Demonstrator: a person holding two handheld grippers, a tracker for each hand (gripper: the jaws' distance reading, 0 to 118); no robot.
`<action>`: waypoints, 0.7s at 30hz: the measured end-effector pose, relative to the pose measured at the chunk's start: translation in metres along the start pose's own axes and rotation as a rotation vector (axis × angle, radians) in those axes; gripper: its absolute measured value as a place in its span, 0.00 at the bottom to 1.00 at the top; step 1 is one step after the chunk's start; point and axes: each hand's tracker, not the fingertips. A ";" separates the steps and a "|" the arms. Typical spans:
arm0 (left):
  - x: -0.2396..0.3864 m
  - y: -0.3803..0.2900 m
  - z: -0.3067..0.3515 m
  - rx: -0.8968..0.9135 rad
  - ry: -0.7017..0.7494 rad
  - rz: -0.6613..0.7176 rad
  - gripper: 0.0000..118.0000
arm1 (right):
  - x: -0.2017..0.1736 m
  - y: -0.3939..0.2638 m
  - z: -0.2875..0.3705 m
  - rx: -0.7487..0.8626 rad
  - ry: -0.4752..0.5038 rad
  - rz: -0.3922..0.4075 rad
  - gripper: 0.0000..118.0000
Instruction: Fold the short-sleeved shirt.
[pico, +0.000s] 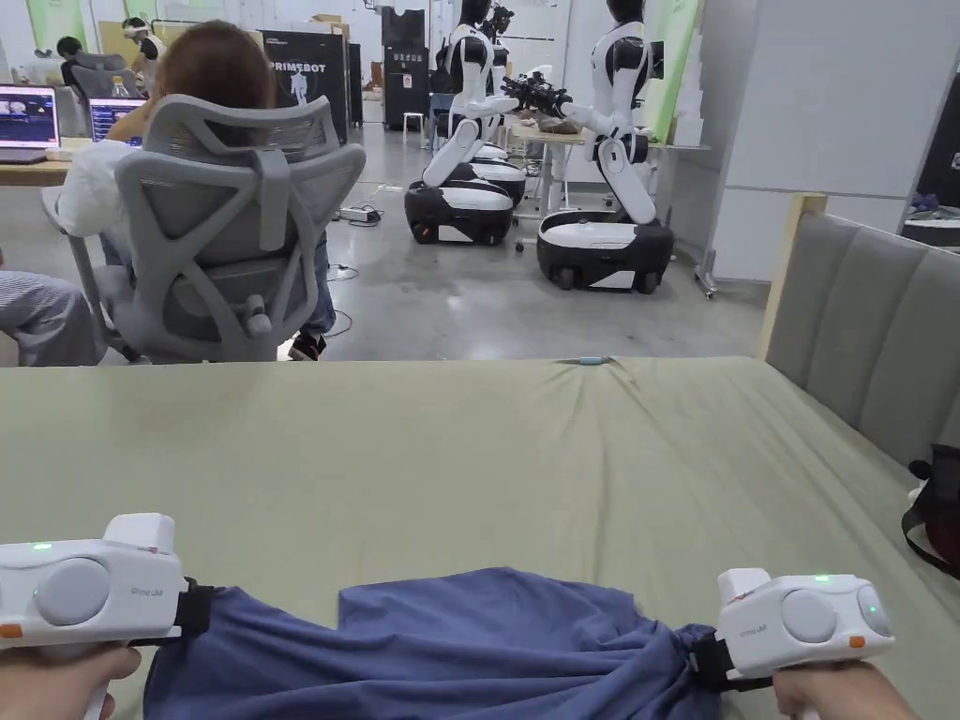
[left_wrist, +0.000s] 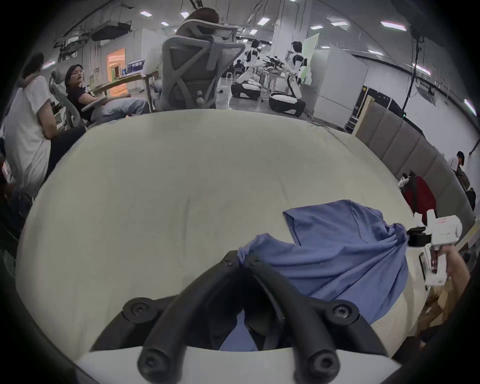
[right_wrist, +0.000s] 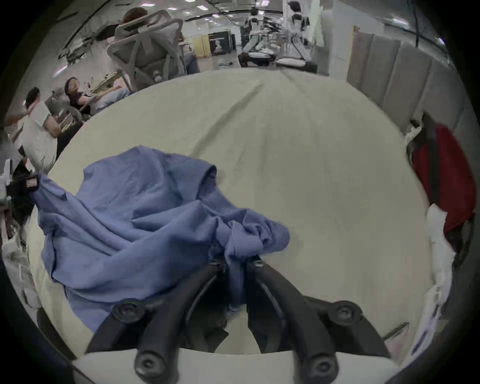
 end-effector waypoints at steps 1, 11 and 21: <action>-0.002 0.002 0.005 0.027 0.019 -0.031 0.00 | -0.002 0.005 0.014 0.043 -0.029 0.018 0.10; -0.021 0.062 0.098 0.257 0.276 -0.244 0.00 | -0.055 0.074 0.169 0.490 -0.147 0.130 0.10; -0.064 0.143 0.172 0.553 0.414 -0.128 0.00 | -0.092 0.145 0.252 0.829 -0.328 0.133 0.10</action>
